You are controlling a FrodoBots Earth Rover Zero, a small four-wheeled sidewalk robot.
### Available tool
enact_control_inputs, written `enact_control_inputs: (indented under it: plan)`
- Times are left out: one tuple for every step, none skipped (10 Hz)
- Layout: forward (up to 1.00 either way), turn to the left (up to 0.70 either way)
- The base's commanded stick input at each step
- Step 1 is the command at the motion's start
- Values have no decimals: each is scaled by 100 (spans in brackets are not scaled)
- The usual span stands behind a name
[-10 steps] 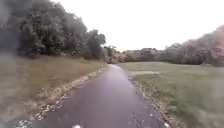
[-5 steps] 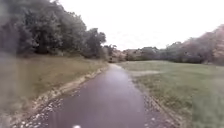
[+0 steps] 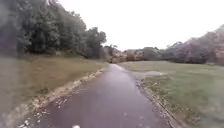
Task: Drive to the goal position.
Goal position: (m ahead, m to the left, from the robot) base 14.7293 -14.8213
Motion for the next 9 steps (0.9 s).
enact_control_inputs:
  plan:
    - [98,0]
    - [98,0]
    - [98,0]
    - [98,0]
    - [98,0]
    - [98,0]
    - [98,0]
    - [98,0]
    - [98,0]
